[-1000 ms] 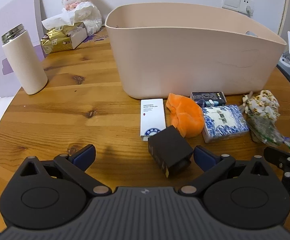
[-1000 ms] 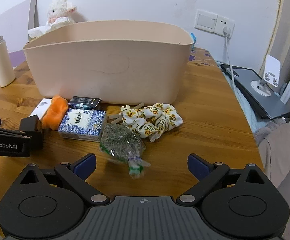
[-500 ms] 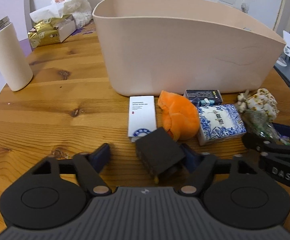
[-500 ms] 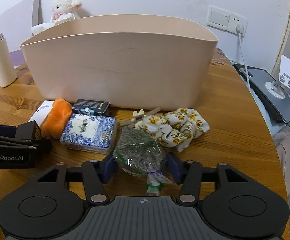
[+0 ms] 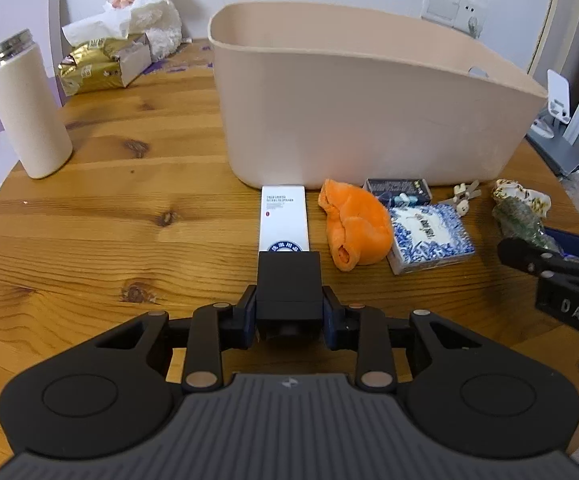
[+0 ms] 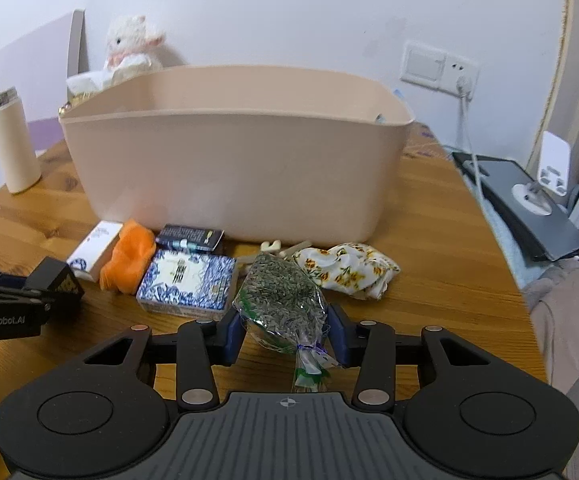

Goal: Organize objects
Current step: 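Close the left tool on the black cube while the right tool grasps the green bag, then lift the black cube with the left tool while the right tool carries the bag over the bin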

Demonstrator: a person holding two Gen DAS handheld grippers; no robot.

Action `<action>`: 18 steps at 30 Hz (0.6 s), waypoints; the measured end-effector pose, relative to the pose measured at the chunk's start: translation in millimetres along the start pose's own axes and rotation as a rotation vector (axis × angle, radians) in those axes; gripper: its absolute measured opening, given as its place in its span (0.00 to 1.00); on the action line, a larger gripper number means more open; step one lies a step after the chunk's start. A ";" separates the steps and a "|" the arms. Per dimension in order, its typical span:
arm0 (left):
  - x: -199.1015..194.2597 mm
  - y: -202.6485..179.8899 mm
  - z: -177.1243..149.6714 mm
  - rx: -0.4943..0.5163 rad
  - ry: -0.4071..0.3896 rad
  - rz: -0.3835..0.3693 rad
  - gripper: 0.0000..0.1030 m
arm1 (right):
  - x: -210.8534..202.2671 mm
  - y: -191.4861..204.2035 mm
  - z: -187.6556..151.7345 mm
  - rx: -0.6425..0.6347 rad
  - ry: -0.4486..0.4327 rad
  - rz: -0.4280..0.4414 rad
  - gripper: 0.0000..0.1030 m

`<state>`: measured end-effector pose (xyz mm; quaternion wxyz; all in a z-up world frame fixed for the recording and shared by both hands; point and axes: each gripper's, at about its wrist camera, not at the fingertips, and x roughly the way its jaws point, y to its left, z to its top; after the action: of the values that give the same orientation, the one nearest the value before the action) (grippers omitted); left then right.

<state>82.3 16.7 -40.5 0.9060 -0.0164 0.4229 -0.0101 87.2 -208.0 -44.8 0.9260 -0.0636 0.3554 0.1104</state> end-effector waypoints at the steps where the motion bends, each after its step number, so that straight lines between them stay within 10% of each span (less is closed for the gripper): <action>1: -4.6 0.4 0.0 -0.001 -0.008 -0.005 0.33 | -3.2 -0.7 0.9 0.004 -0.009 -0.003 0.39; 18: -68.3 18.0 44.3 -0.031 -0.228 0.000 0.33 | -54.3 -11.0 41.0 0.055 -0.194 0.036 0.39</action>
<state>72.5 37.8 39.6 0.9478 -0.0313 0.3173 -0.0014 77.1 -219.3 22.4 0.9554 -0.0209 0.2679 0.1228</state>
